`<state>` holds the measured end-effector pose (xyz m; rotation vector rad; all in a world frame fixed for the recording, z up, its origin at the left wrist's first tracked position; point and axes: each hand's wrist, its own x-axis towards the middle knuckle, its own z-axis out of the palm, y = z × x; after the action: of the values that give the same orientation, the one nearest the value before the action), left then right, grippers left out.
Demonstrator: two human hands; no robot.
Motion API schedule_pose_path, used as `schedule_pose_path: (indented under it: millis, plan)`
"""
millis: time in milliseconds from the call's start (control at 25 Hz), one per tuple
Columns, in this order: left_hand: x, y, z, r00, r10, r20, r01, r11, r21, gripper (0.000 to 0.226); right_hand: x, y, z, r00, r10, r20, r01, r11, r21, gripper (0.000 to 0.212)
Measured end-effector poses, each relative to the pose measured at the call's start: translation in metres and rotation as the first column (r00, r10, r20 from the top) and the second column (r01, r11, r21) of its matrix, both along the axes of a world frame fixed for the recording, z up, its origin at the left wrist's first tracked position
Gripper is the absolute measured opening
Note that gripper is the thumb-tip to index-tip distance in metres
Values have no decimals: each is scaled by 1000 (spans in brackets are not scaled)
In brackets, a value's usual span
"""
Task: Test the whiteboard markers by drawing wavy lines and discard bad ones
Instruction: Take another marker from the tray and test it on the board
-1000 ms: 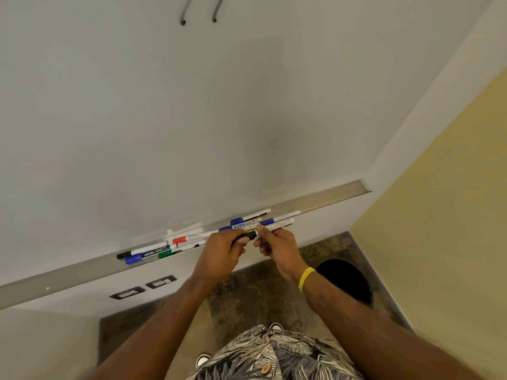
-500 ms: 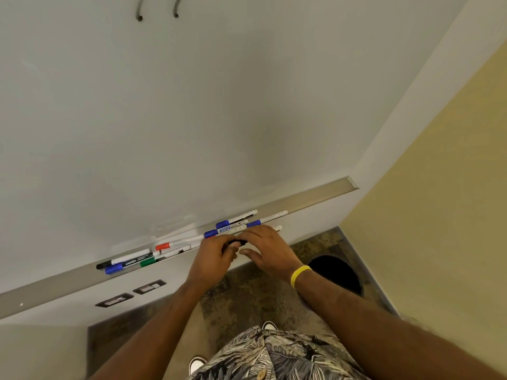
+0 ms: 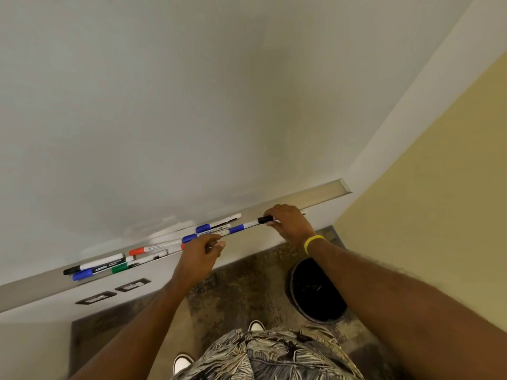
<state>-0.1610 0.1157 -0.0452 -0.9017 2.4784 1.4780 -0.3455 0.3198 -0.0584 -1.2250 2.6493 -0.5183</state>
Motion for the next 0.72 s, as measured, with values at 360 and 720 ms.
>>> schedule_pose_path:
  millis: [360,720]
  plan:
    - [-10,7,-11,998,32,62,-28,997,-67,35,-75,23,-25,998,-17,62,2,971,241,22]
    - [-21,10,-16,994,28,103,-18,995,-101,36,-89,21,-34,993,35,113,-61,969,241,22]
